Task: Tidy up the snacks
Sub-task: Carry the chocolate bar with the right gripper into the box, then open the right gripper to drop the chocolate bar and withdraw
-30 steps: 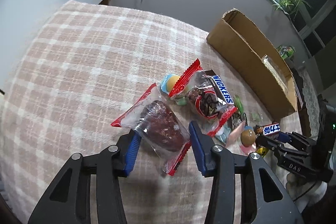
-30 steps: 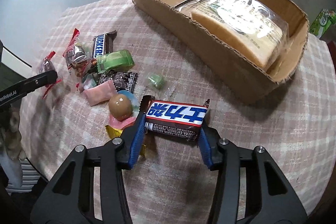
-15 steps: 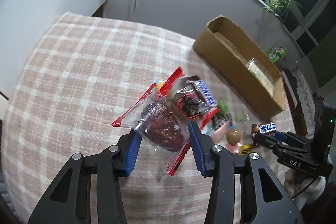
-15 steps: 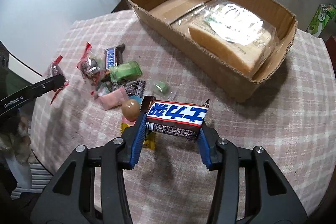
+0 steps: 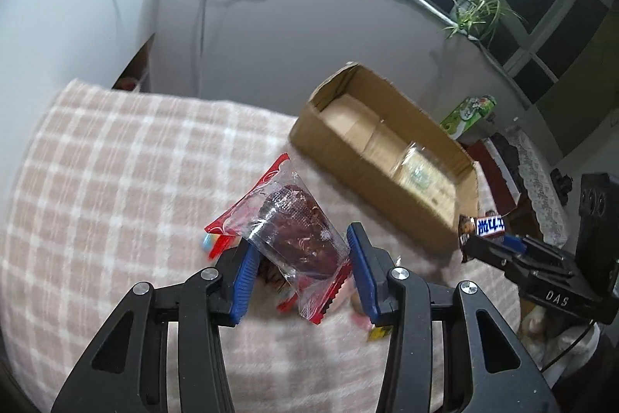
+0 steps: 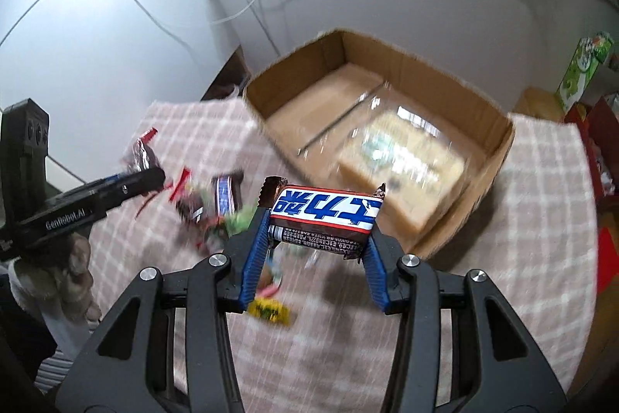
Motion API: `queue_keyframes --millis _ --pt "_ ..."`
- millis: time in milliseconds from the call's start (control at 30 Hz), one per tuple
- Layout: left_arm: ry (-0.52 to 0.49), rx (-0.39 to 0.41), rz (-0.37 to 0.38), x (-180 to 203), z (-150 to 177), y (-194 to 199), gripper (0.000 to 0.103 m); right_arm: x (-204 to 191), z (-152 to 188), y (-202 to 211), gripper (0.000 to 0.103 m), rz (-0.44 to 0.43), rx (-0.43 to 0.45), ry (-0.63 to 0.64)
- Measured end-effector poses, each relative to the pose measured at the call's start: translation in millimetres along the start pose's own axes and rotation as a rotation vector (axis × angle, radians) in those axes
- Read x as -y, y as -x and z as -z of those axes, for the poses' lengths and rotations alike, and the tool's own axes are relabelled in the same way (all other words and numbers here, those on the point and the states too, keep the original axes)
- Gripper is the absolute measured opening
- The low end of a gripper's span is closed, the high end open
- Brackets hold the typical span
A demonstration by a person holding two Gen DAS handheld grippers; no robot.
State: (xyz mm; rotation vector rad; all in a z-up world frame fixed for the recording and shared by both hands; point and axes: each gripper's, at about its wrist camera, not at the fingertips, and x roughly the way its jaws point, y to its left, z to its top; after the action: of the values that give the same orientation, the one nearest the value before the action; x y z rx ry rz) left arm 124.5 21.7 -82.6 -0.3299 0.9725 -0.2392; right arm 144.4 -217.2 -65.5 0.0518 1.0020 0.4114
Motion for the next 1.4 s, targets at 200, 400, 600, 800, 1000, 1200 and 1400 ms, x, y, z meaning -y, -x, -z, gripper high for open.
queue_keyframes --millis 200,400,600,800,1000,1200,1400 --pt "-0.047 0.011 0.012 20.9 -22.4 -15.1 0.043 10.6 -36.1 -7.5 0.047 0.027 0.027 0.004" --pt "-0.082 0.005 0.027 39.9 -39.6 -34.9 0.043 26.4 -60.3 -23.6 0.047 0.062 0.025 0.001" --pt "-0.096 -0.019 0.039 54.4 -54.9 -57.8 0.043 45.8 -73.5 -45.4 0.047 0.104 -0.001 -0.014" --pt "-0.115 -0.049 0.036 67.4 -63.0 -79.6 0.043 67.4 -77.0 -55.7 0.048 0.121 -0.021 -0.064" --pt "-0.139 -0.073 0.043 77.3 -64.5 -88.6 0.045 74.7 -75.9 -56.7 0.057 0.161 -0.023 -0.063" --pt "-0.141 -0.082 0.036 79.7 -67.1 -88.6 0.046 75.3 -75.2 -53.8 0.062 0.162 -0.015 -0.066" --pt "-0.128 -0.075 0.038 75.1 -67.7 -83.2 0.046 72.8 -71.7 -49.0 0.062 0.158 -0.009 -0.064"
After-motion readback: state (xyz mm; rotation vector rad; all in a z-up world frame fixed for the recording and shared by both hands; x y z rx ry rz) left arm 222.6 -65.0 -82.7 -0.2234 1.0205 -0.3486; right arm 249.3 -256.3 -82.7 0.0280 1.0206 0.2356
